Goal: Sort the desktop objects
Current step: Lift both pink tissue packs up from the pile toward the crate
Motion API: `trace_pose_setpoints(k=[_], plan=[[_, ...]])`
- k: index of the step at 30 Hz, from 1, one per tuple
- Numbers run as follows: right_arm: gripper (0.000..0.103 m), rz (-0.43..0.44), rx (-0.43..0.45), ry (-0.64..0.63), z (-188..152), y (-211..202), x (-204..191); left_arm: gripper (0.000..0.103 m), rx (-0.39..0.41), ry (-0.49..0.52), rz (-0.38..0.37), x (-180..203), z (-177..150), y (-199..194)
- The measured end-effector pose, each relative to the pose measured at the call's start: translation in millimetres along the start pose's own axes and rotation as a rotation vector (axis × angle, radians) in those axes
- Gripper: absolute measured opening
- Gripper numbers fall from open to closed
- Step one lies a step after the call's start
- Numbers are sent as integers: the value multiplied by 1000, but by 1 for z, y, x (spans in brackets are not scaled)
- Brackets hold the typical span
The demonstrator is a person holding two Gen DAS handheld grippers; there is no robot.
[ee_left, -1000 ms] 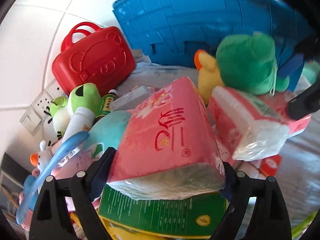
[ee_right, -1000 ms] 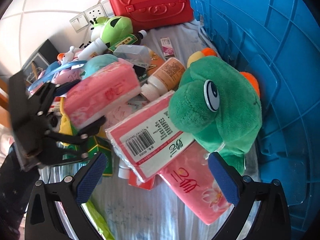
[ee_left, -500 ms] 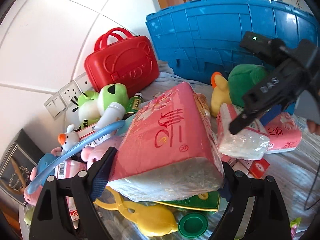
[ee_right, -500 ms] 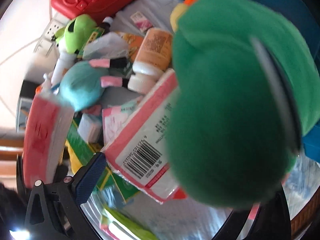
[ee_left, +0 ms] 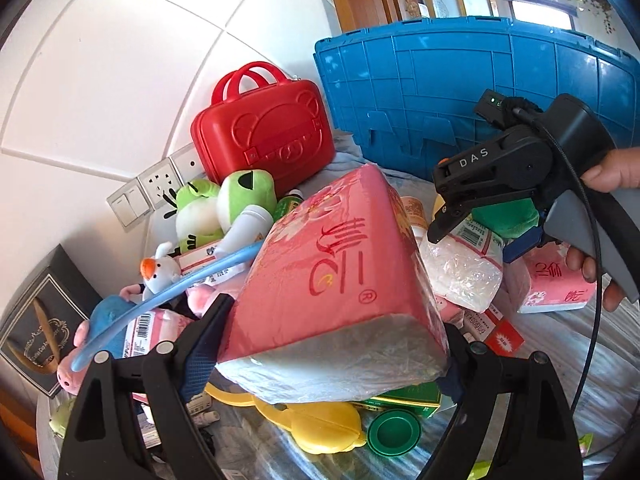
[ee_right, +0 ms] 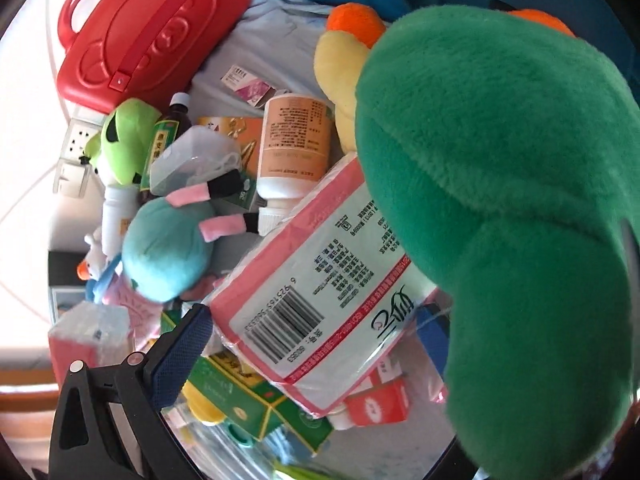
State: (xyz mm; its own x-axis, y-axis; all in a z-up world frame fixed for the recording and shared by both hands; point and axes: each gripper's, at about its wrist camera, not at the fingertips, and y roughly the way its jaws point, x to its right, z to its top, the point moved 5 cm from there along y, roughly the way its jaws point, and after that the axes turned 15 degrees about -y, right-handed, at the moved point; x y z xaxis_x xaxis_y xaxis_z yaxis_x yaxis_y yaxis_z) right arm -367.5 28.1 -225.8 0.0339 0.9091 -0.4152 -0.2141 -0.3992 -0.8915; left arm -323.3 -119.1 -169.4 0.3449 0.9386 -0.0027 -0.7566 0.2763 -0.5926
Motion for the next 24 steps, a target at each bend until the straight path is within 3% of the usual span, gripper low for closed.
trace_pose_setpoints(k=[12,16,21,24], plan=[[103,27,-9,131,6,6,3,88,18,-15,-3,-7,2,-11],[103,56,26,182,6,0,11,88,27,-11,-6,-10,2,-16],[103,4,24,199,11,9,15,88,31,-40,-16,-14,3,-16],[103,-75,21,99,15,15,9,88,35,-33,-11,-12,2,-16]])
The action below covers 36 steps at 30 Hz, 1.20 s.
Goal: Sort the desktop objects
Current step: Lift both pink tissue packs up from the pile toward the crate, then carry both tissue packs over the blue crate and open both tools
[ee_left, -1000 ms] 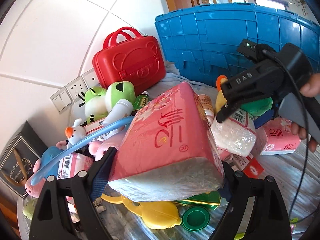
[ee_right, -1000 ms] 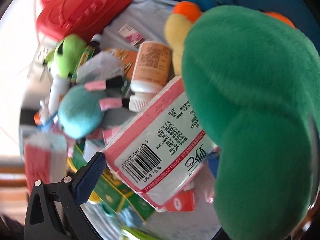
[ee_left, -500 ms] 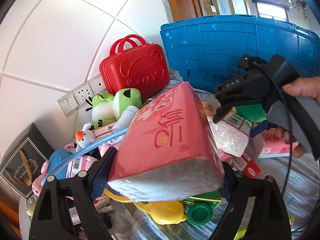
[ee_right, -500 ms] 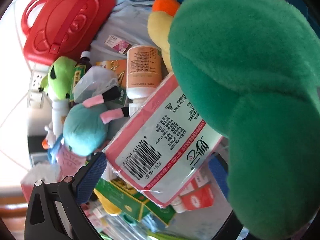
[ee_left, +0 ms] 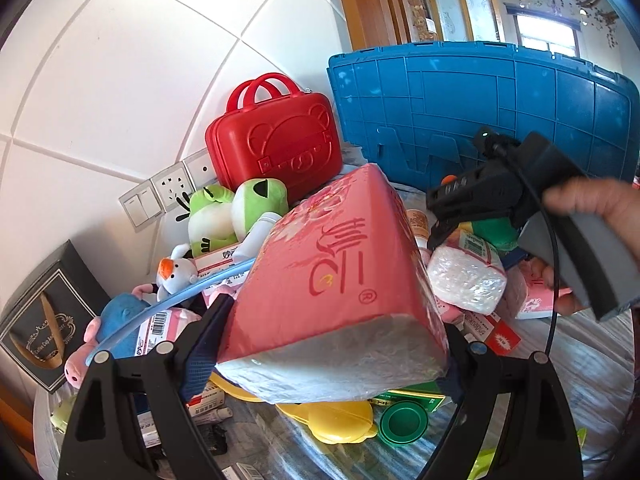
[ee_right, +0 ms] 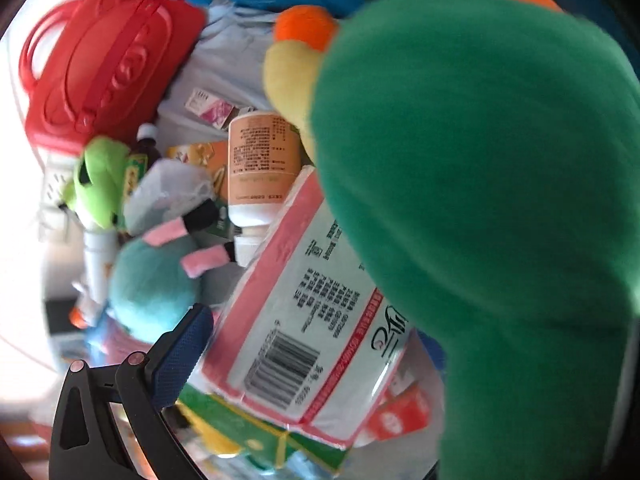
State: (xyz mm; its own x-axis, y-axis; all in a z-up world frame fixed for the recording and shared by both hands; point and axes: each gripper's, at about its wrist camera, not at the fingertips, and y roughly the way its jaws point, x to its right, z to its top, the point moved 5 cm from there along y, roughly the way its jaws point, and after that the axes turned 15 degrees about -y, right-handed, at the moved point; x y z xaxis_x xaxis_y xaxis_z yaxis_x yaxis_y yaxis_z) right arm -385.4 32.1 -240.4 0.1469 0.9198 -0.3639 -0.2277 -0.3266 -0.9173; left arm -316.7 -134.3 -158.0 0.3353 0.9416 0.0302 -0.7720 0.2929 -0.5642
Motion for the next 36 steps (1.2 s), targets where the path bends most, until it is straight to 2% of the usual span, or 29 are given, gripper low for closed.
trace_pose_setpoints(k=[3,7,14,18,22,27,32,36], plan=[[100,-102,-41,-198,-2,12,-11,88,2,14,14,2,-3,-2],[96,-105,-23,-415,-14,8,-25,88,-6,-4,39,1,-6,-7],[90,-75,1,-571,-36,-7,-23,88,-1,-62,104,-1,-11,-26],[90,-73,51,-683,-55,-32,-35,88,14,-93,150,0,-7,-41],[90,-57,140,-776,-73,-73,-45,88,34,-132,190,5,5,-60],[90,-9,267,-839,-99,-149,-52,88,86,-129,218,27,31,-86],[90,23,418,-872,-112,-236,-46,87,174,-121,195,75,80,-116],[90,75,531,-844,-112,-308,-20,87,237,-97,117,129,120,-140]])
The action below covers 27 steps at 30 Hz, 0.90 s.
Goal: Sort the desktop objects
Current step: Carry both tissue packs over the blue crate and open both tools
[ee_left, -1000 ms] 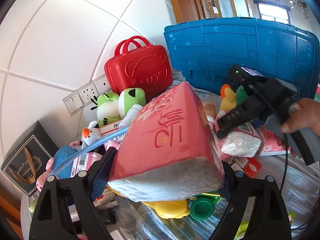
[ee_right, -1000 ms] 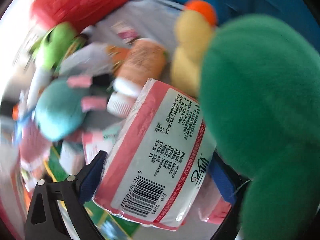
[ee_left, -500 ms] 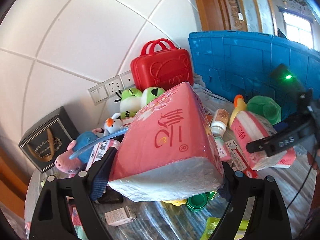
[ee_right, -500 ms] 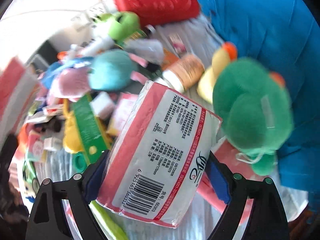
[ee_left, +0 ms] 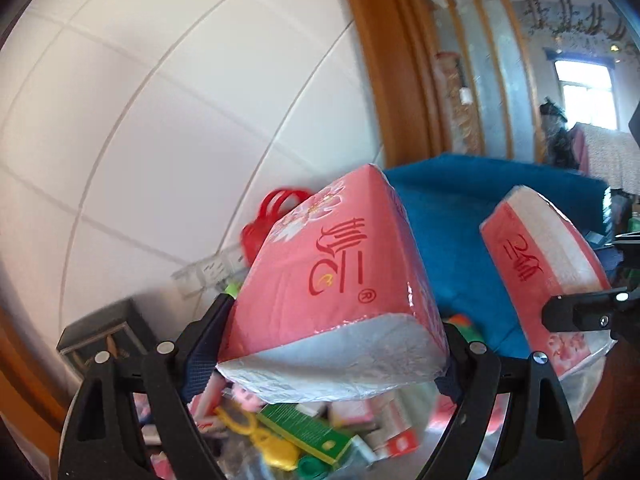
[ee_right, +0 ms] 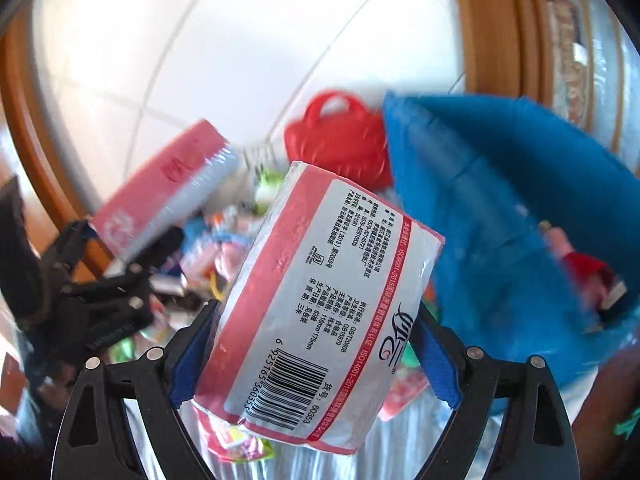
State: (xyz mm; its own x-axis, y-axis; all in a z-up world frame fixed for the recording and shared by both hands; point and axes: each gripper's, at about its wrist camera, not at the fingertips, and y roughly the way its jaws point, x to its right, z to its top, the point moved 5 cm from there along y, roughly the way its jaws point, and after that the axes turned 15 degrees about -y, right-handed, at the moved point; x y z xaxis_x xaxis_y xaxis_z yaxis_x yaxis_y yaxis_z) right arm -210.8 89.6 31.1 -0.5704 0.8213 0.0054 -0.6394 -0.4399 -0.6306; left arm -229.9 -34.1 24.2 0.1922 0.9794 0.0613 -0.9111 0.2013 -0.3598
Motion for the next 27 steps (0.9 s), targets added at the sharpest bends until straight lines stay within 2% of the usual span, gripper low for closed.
trace_pose_setpoints(k=[6,8,12,17,19,21,24,27], plan=[[90,-98,187,48,16,-95,74,87,71,54,-109,99,47,-10],[90,-143,213,68,18,-115,109,87,77,72,-124,131,57,-3],[91,-174,232,104,21,-136,179,88,66,93,-144,202,75,23],[92,-198,205,136,28,-132,263,89,43,92,-108,263,90,55],[98,-180,192,163,30,-128,291,90,36,94,-87,280,95,66],[103,-145,187,201,31,-119,318,90,37,104,-50,292,101,76],[103,-141,186,255,29,-120,356,92,34,97,-11,302,109,82],[103,-109,207,302,27,-119,375,93,50,77,28,300,115,88]])
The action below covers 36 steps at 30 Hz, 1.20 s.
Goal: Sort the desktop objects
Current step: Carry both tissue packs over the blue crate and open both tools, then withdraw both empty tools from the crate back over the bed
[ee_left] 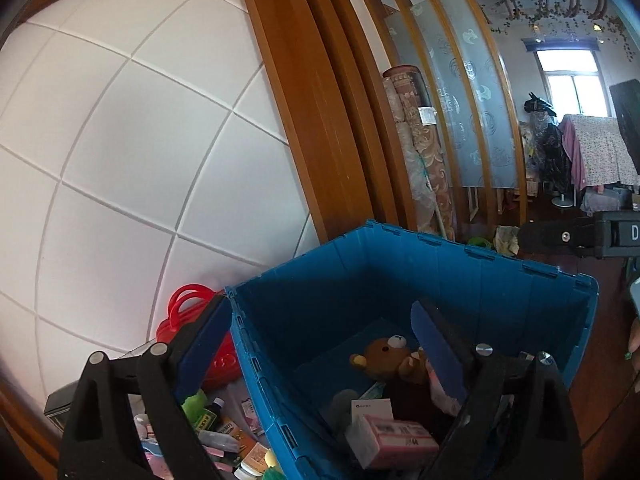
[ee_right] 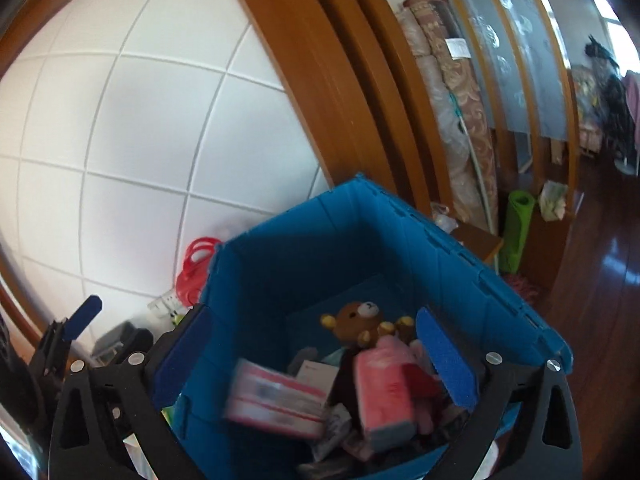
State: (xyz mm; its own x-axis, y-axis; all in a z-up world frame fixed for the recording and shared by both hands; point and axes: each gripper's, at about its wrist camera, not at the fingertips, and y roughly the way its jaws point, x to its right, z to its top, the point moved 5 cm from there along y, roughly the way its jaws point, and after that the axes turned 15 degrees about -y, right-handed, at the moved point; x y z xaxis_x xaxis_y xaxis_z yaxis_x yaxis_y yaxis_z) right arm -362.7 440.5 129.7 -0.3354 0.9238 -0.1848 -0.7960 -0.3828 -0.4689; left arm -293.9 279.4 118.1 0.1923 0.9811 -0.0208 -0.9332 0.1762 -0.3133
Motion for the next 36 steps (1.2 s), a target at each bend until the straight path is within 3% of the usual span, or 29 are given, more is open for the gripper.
trace_pose_setpoints(k=[6,20,36], plan=[[103,27,9,23,-3,-6,15,94,8,-5,38,0,-2,2],[103,98,-10,-79,-44,-21,-23,94,-15,-85,124,-23,-30,-19],[103,277,-8,-245,-74,-21,-116,95,-49,-177,356,-117,-93,-77]])
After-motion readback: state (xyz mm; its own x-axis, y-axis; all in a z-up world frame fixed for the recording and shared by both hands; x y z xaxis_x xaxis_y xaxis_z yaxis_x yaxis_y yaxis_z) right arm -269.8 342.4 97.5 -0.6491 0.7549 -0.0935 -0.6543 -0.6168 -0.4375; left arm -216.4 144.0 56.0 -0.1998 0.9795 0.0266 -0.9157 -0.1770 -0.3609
